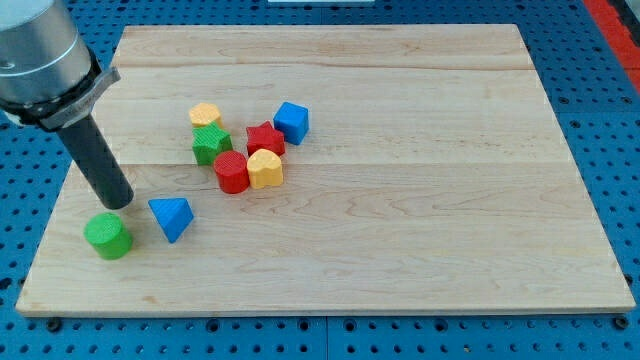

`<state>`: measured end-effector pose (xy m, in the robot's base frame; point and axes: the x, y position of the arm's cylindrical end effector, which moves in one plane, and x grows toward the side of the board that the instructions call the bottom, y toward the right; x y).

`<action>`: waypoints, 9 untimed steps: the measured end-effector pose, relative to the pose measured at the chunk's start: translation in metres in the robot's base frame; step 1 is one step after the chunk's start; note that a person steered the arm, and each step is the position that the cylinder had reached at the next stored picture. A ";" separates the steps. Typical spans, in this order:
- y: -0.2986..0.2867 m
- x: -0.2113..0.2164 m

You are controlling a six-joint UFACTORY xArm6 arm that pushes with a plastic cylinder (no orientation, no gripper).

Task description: Move the blue triangle into the blue cube

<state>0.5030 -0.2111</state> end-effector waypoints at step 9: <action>0.219 -0.075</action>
